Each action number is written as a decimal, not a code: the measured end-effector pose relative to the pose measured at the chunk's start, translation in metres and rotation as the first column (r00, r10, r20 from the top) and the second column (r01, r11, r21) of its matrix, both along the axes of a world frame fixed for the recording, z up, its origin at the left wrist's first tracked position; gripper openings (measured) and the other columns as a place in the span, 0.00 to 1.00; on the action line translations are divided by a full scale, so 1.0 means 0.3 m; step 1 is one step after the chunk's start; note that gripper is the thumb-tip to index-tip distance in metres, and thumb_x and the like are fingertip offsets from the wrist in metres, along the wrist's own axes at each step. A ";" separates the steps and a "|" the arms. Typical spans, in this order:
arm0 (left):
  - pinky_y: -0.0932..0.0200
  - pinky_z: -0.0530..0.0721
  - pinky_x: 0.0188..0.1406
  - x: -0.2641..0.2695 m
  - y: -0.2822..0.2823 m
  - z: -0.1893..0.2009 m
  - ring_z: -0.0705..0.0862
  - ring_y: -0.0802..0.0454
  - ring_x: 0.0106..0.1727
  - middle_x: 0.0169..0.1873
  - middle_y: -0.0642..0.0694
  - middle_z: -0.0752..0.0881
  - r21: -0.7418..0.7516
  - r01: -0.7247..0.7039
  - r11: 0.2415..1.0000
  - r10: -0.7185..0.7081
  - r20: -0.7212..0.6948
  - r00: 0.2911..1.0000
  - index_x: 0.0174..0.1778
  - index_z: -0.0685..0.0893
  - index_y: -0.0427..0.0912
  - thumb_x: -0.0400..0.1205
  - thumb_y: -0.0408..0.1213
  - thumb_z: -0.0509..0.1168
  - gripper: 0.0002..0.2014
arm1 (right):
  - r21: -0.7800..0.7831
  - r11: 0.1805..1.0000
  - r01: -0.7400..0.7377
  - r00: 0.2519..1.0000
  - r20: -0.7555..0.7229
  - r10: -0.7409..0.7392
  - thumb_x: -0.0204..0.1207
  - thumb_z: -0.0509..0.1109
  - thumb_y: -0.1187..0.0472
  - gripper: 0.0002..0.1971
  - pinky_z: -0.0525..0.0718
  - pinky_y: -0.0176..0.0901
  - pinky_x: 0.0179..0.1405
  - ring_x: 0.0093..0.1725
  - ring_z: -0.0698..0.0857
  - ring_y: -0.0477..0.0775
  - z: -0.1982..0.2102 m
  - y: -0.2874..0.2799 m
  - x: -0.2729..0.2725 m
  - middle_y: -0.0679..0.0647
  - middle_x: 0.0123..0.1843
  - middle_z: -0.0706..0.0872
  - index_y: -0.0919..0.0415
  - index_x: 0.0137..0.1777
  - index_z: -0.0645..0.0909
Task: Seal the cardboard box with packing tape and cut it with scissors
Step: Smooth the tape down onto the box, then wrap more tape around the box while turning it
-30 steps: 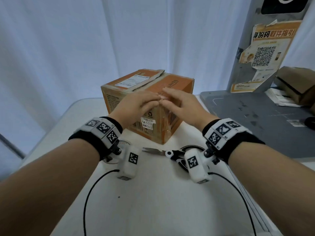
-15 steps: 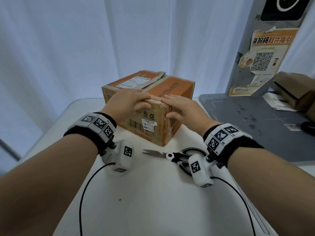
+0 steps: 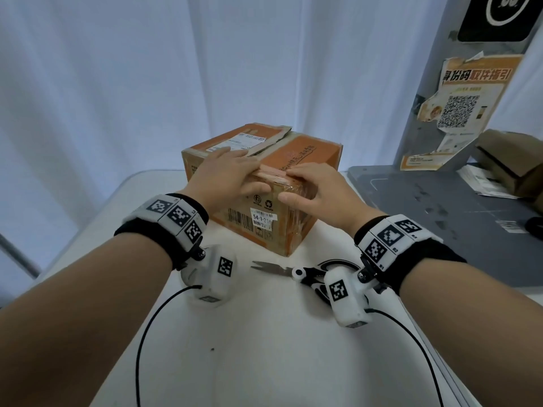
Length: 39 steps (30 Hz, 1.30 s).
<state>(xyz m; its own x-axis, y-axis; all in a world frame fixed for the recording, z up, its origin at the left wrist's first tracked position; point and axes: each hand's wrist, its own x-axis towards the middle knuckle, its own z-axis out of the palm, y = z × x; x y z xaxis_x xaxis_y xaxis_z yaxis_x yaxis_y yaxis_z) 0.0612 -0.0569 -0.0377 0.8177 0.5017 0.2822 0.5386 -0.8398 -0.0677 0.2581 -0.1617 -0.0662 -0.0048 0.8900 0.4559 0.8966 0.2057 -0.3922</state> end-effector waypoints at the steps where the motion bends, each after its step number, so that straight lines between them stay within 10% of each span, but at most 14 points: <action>1: 0.46 0.63 0.74 0.003 -0.009 -0.003 0.73 0.45 0.75 0.71 0.46 0.79 0.009 0.045 0.999 -0.045 0.006 0.999 0.71 0.78 0.47 0.73 0.74 0.41 0.44 | -0.001 1.000 0.025 0.999 0.042 -0.025 0.69 0.63 0.31 0.33 0.72 0.59 0.68 0.66 0.75 0.51 0.007 -0.003 -0.010 0.46 0.67 0.80 0.49 0.70 0.77; 6: 0.45 0.51 0.80 0.003 -0.007 -0.024 0.68 0.53 0.78 0.74 0.54 0.75 -0.074 0.050 0.996 -0.045 0.064 0.997 0.75 0.73 0.56 0.84 0.55 0.55 0.23 | -0.017 0.997 0.073 0.994 0.085 -0.071 0.73 0.66 0.39 0.28 0.69 0.56 0.69 0.65 0.71 0.52 0.016 -0.004 -0.041 0.46 0.66 0.78 0.47 0.72 0.75; 21: 0.45 0.61 0.78 -0.055 -0.118 0.049 0.64 0.43 0.79 0.79 0.44 0.68 0.049 -0.114 0.992 0.115 -0.019 0.993 0.79 0.66 0.45 0.84 0.54 0.56 0.28 | -0.152 0.984 0.095 0.994 0.071 -0.085 0.78 0.64 0.46 0.35 0.64 0.55 0.78 0.77 0.64 0.56 0.050 -0.063 -0.094 0.54 0.79 0.67 0.56 0.82 0.57; 26: 0.46 0.73 0.71 -0.138 -0.230 0.019 0.73 0.43 0.71 0.71 0.42 0.72 -0.229 -0.119 0.966 0.128 0.022 0.992 0.75 0.72 0.46 0.83 0.53 0.60 0.26 | 0.121 0.982 0.147 0.988 0.038 -0.152 0.79 0.63 0.58 0.13 0.77 0.44 0.59 0.57 0.75 0.51 0.035 -0.134 -0.152 0.51 0.57 0.78 0.56 0.62 0.78; 31: 0.48 0.74 0.70 -0.195 -0.308 -0.110 0.74 0.43 0.71 0.74 0.41 0.70 -0.378 -0.355 0.855 0.273 -0.253 0.928 0.78 0.64 0.45 0.74 0.65 0.64 0.41 | -0.022 0.996 0.089 0.987 -0.133 -0.091 0.78 0.63 0.61 0.06 0.81 0.43 0.42 0.42 0.80 0.49 -0.023 -0.208 -0.243 0.47 0.45 0.81 0.55 0.51 0.80; 39: 0.60 0.73 0.50 -0.194 -0.348 -0.160 0.81 0.44 0.59 0.54 0.42 0.81 -0.529 -0.244 0.813 0.278 -0.015 0.960 0.76 0.66 0.39 0.78 0.34 0.67 0.30 | -0.350 0.933 -0.085 0.940 -0.338 -0.041 0.75 0.65 0.68 0.27 0.75 0.43 0.69 0.69 0.77 0.53 -0.069 -0.231 -0.306 0.56 0.70 0.79 0.61 0.75 0.70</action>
